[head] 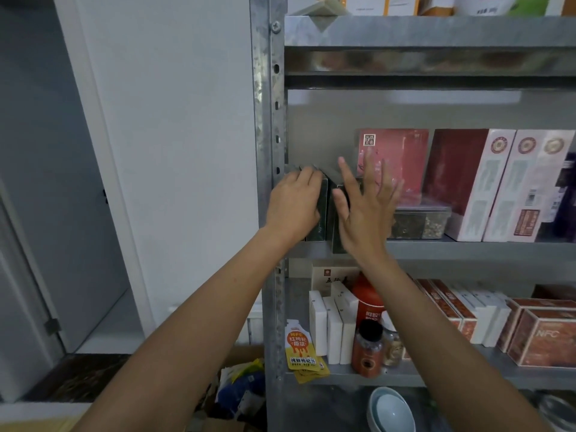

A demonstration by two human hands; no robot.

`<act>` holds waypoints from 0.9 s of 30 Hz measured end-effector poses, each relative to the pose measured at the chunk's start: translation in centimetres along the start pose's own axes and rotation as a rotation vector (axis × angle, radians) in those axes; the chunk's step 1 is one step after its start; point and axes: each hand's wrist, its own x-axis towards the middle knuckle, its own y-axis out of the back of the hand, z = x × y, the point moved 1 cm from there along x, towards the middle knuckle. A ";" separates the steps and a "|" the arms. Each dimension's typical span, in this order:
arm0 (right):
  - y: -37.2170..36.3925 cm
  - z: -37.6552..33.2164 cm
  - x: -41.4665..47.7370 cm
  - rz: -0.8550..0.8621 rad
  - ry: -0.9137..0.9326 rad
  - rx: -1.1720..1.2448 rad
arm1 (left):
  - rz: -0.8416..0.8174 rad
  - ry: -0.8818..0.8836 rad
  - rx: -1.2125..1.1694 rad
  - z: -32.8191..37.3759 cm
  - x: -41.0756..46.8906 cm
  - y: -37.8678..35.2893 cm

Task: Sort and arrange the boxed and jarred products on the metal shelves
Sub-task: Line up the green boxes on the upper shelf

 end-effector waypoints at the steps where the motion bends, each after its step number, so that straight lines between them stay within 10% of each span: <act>1: -0.3 0.2 0.8 -0.028 0.011 0.004 | 0.003 0.006 -0.002 0.0 0.1 0.1; 9: -2.8 2.3 3.4 -0.264 0.029 0.184 | 0.037 -0.012 0.080 0.0 0.8 -0.3; 27: -2.1 1.5 -5.5 0.344 -0.166 0.608 | -0.007 -0.043 0.225 0.4 0.9 -2.1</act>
